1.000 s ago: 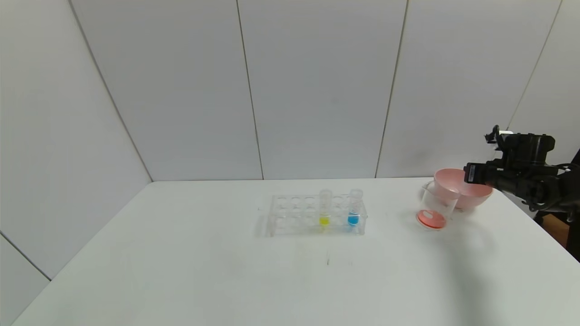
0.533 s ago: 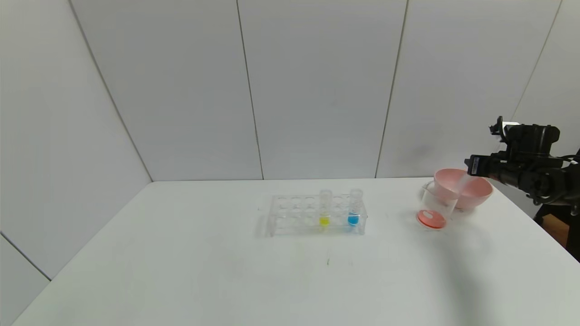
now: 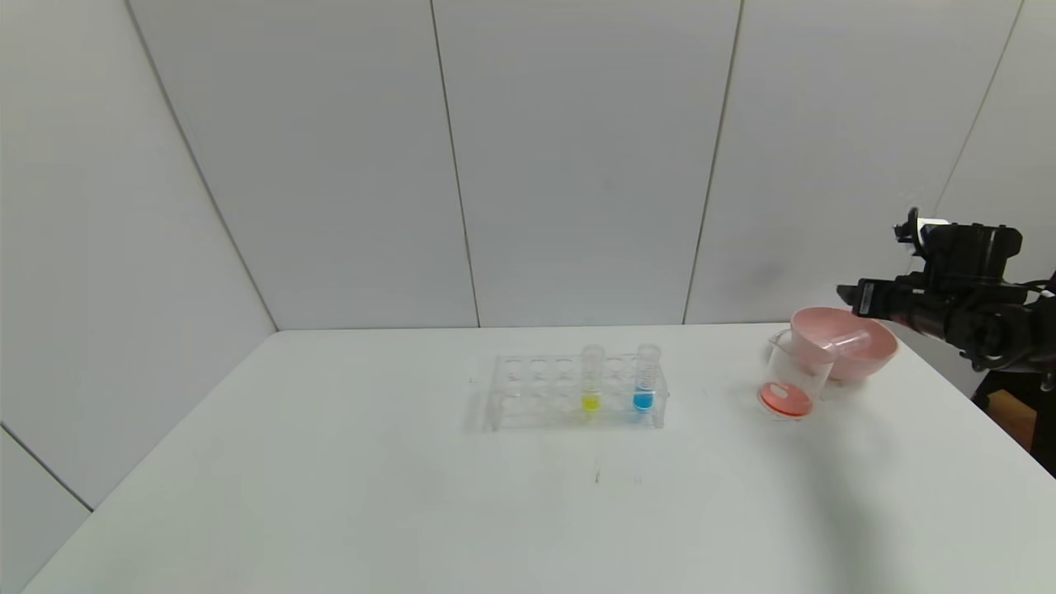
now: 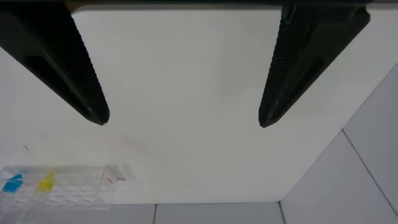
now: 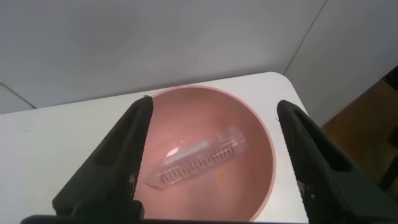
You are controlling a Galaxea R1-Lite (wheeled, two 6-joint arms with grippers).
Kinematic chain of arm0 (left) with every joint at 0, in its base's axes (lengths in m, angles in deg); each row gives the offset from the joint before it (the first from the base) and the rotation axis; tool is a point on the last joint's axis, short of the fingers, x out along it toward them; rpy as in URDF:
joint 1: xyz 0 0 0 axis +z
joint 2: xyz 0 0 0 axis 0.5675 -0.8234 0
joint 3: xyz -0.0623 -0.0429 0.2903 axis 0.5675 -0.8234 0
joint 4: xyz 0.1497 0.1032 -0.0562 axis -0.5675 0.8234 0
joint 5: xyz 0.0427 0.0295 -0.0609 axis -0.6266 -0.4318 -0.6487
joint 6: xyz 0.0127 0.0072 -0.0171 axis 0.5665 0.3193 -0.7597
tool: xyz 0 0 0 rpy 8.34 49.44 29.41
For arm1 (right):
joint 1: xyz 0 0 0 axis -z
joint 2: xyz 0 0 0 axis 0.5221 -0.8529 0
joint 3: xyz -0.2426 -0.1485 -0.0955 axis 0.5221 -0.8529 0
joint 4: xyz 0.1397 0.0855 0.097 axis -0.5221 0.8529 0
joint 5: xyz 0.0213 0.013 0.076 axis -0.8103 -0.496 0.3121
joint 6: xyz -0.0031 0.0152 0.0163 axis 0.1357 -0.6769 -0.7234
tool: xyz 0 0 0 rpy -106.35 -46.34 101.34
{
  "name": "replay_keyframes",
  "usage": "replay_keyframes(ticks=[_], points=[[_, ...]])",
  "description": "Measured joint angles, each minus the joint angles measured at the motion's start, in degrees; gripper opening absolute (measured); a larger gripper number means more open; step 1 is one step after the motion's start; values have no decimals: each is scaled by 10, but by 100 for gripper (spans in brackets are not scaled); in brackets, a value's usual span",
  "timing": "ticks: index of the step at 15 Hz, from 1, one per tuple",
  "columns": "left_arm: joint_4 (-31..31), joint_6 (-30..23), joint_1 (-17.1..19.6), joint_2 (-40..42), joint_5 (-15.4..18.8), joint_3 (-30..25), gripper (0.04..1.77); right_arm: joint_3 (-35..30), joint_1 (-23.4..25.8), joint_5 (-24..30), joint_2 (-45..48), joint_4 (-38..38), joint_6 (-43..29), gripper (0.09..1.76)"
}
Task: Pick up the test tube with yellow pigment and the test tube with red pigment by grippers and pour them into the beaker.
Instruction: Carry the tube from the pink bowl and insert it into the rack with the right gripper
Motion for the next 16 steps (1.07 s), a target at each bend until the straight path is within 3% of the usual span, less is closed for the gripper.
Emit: replay_keyframes(ticks=[5,9,13,16], points=[[0,0,0,0,0,0,172,-24,-18,4,79,46,1,156],[0,0,0,0,0,0,172,-112,-59,7,182,74,-1,162],[0,0,0,0,0,0,172,-225,-140,-7,285,79,-28,166],[0,0,0,0,0,0,172,-272,-226,-67,349,142,-60,167]])
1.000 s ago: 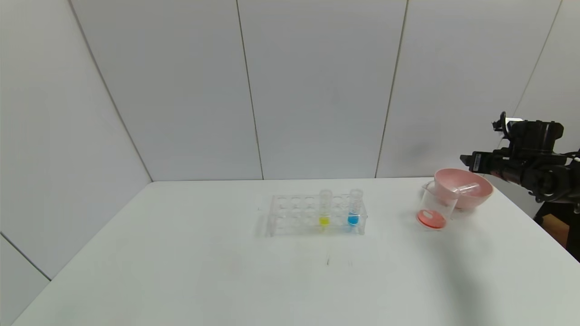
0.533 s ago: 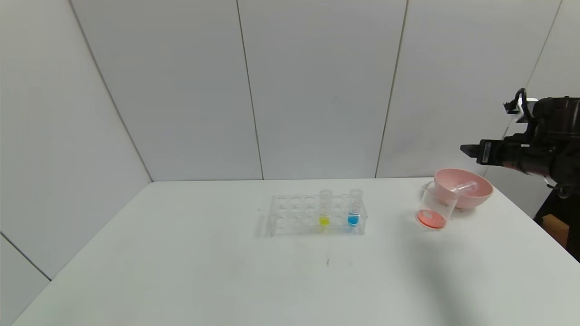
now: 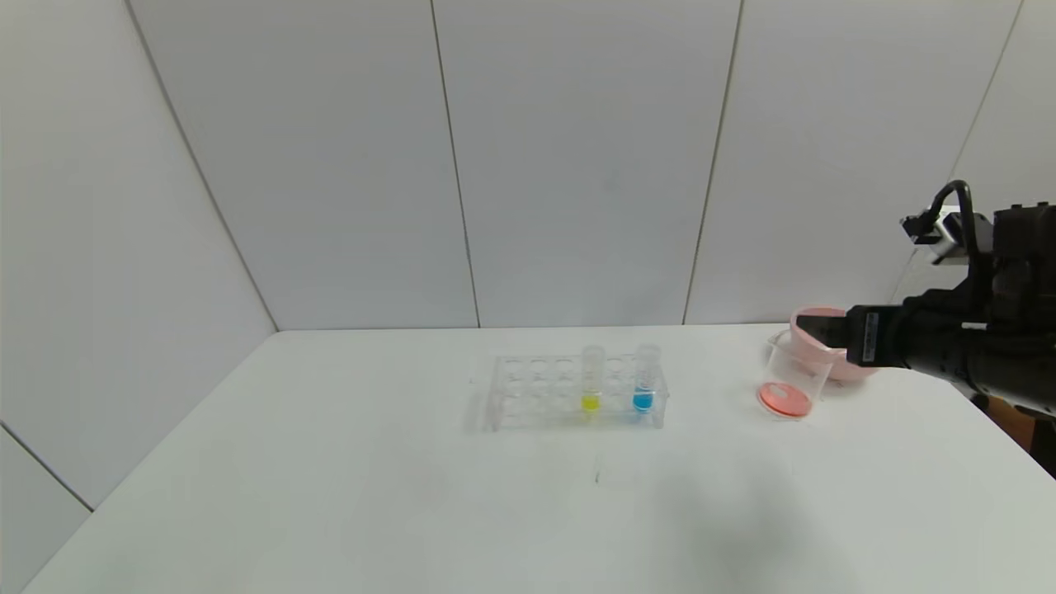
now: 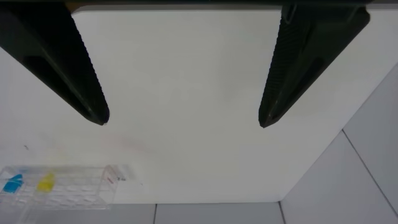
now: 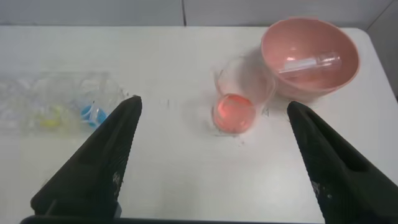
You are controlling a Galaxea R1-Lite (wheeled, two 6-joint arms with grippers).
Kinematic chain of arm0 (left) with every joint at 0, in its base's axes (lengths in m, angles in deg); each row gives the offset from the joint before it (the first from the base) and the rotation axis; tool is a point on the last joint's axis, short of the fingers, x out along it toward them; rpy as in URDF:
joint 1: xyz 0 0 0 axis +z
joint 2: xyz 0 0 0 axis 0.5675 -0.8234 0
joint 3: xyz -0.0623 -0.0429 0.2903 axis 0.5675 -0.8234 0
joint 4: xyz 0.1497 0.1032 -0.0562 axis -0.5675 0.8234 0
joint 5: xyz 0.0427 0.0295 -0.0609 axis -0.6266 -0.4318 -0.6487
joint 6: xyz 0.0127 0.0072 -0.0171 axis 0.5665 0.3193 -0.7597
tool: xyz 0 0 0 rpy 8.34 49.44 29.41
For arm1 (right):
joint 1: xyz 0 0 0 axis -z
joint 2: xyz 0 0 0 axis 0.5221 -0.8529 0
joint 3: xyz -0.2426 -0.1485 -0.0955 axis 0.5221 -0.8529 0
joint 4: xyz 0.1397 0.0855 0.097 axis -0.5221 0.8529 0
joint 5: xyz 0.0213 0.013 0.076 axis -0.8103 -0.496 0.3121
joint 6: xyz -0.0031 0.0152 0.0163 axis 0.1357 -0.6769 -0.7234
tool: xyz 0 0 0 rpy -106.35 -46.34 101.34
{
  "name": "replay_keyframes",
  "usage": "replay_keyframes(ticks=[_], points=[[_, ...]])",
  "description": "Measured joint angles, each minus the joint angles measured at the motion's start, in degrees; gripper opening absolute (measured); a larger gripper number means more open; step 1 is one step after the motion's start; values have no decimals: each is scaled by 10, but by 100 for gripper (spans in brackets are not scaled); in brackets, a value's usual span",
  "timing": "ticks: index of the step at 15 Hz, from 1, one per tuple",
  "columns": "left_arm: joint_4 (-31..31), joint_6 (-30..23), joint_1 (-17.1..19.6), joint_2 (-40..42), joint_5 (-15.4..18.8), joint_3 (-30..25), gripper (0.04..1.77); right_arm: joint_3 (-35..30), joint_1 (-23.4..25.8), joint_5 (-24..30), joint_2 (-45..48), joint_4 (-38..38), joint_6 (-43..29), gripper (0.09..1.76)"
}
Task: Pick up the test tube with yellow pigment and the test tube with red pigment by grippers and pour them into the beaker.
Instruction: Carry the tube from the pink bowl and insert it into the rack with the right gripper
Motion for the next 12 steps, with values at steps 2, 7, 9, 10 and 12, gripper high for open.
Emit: replay_keyframes(ticks=[2,7,9,10,12], points=[[0,0,0,0,0,0,172,-8,-50,-15,29,57,-41,168],[0,0,0,0,0,0,172,-10,-184,-87,59,91,-96,169],[0,0,0,0,0,0,172,-5,-238,-126,49,88,-116,170],[0,0,0,0,0,0,172,0,-263,-150,38,88,-123,170],[0,0,0,0,0,0,172,17,-307,-182,11,87,-138,170]])
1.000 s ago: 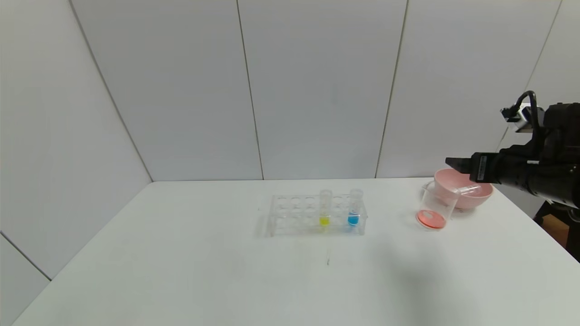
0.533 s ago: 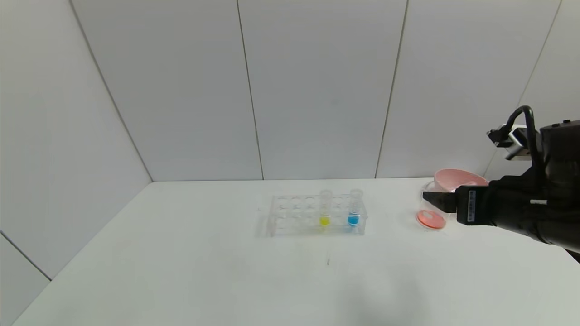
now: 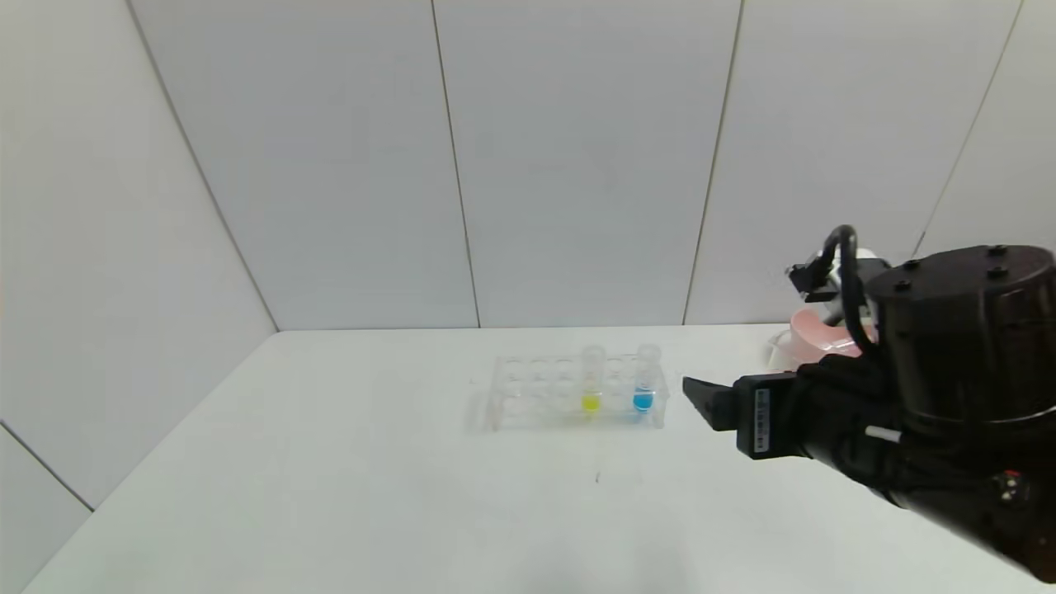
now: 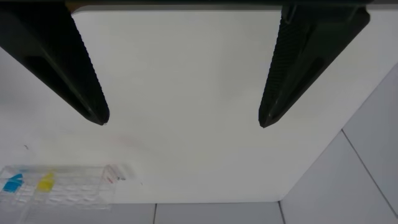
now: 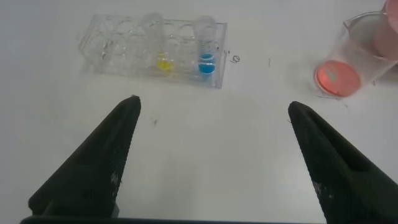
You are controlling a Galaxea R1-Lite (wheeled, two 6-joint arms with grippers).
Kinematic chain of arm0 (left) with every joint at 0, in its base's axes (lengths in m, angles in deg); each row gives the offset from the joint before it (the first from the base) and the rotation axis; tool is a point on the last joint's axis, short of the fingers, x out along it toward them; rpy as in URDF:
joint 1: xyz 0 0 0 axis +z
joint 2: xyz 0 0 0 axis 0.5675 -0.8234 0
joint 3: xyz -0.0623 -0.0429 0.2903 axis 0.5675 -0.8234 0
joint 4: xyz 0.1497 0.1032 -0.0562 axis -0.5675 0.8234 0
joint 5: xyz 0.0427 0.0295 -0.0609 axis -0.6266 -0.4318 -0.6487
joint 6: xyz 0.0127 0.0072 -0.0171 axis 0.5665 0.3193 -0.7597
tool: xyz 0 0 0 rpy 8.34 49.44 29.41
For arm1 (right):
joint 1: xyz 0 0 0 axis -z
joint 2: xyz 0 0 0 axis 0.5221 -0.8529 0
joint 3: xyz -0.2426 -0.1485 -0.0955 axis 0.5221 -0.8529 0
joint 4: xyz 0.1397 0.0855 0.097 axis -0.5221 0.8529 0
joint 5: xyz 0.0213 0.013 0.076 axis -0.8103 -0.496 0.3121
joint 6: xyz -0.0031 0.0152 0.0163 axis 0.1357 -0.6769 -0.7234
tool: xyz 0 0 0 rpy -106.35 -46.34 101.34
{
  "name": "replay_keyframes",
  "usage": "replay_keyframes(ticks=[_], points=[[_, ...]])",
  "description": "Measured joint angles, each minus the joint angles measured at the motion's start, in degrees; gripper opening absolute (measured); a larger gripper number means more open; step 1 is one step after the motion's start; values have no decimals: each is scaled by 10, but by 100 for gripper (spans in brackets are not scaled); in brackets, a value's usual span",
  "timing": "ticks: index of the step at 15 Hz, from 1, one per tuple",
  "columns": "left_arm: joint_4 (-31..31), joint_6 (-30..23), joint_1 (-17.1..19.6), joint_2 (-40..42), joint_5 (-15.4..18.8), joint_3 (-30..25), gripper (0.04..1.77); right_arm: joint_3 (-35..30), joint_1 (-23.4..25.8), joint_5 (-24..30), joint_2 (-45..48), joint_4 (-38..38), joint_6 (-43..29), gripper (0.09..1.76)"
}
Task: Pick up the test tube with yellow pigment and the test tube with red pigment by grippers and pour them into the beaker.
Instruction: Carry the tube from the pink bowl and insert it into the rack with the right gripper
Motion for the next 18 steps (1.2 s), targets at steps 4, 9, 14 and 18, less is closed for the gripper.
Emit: replay_keyframes(ticks=[4,9,14,18], points=[[0,0,0,0,0,0,172,40,-51,-34,-60,-6,-12,170],[0,0,0,0,0,0,172,78,-78,-68,-146,-76,-12,170],[0,0,0,0,0,0,172,132,-77,-81,-239,-102,-13,170],[0,0,0,0,0,0,172,187,-62,-82,-305,-105,-13,170]])
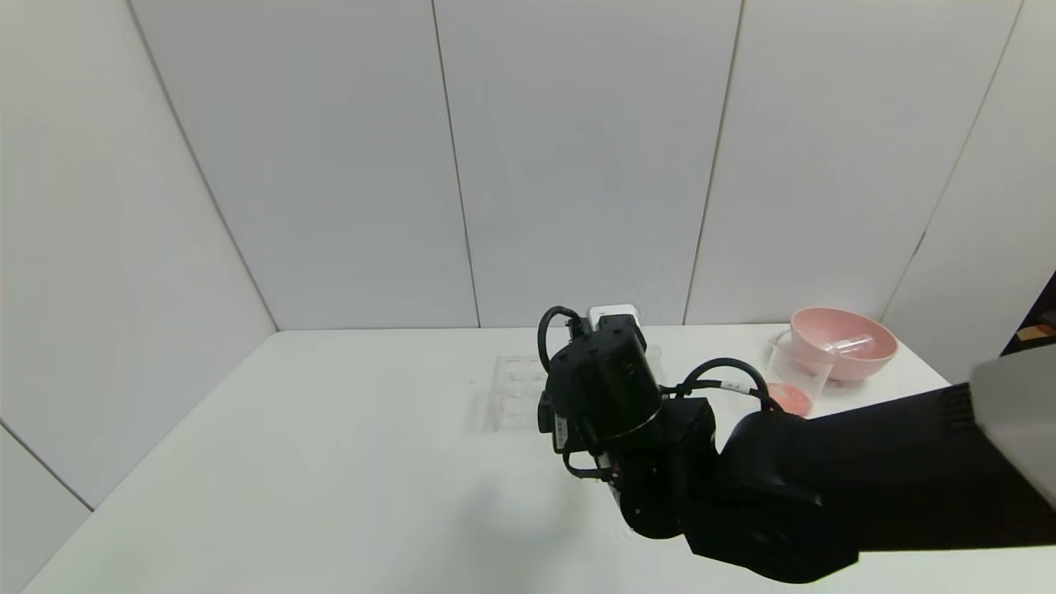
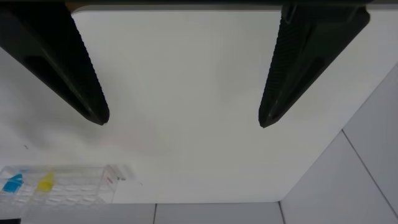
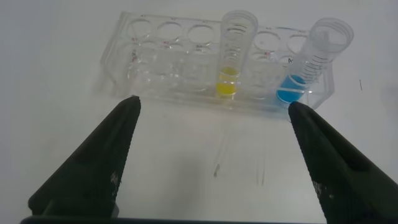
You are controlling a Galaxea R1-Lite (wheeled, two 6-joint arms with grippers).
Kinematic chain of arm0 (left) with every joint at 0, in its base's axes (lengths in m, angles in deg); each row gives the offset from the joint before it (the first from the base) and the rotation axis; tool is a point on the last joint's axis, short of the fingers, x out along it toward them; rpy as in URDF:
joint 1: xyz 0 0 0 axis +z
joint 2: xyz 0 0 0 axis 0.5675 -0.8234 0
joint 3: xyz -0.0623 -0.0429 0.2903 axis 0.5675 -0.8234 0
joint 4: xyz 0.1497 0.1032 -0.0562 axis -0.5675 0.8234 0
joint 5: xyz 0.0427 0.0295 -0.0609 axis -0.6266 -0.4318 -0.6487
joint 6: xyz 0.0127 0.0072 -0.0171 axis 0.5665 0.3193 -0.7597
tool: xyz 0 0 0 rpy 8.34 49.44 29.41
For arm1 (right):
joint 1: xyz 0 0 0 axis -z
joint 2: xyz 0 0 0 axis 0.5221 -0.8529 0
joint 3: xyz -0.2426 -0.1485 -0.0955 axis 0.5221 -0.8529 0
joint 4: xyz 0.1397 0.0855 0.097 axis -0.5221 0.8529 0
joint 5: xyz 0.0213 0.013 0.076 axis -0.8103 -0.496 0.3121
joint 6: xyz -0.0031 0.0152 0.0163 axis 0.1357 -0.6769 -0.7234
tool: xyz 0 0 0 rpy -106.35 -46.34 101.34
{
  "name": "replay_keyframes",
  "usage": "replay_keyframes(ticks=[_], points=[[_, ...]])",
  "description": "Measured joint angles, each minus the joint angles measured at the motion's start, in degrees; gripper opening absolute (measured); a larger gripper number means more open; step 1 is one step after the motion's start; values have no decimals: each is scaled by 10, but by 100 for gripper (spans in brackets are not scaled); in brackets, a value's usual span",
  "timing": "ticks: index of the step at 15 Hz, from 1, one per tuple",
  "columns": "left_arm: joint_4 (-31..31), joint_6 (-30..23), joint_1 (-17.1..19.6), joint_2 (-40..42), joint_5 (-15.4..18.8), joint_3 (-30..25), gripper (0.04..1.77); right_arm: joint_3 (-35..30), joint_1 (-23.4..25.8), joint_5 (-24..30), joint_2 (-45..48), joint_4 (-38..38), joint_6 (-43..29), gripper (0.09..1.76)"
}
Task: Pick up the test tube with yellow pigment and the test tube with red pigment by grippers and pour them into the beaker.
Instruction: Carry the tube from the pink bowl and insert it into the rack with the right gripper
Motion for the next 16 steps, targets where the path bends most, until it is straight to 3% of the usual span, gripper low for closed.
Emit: replay_keyframes(ticks=[16], points=[[0,0,0,0,0,0,172,180,76,0,-162,-10,2,171]])
